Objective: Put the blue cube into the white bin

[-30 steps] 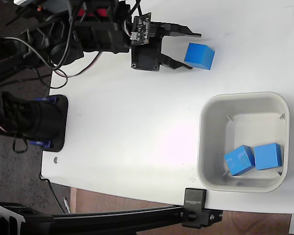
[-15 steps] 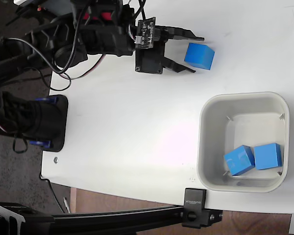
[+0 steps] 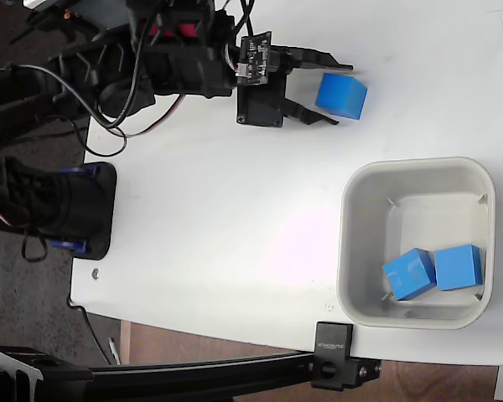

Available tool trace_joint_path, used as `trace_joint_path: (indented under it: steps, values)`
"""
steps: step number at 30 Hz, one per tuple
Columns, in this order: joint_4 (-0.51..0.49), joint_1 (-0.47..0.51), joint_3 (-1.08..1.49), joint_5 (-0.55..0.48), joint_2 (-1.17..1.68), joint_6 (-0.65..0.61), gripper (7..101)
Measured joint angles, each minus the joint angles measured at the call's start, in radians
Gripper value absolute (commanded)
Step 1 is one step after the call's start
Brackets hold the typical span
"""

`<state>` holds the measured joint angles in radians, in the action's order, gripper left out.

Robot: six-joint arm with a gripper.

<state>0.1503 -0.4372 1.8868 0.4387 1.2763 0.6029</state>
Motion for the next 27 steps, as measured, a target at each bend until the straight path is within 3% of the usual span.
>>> trace_joint_path:
  steps: [10, 19, 27]
  values:
    - [-0.005, 0.0, 0.002, 0.0, -0.002, 0.0, 99.2]
    - [-0.005, -0.002, 0.002, 0.009, -0.006, -0.003, 53.0]
    - [0.005, -0.002, 0.002, 0.02, -0.006, -0.037, 44.6]
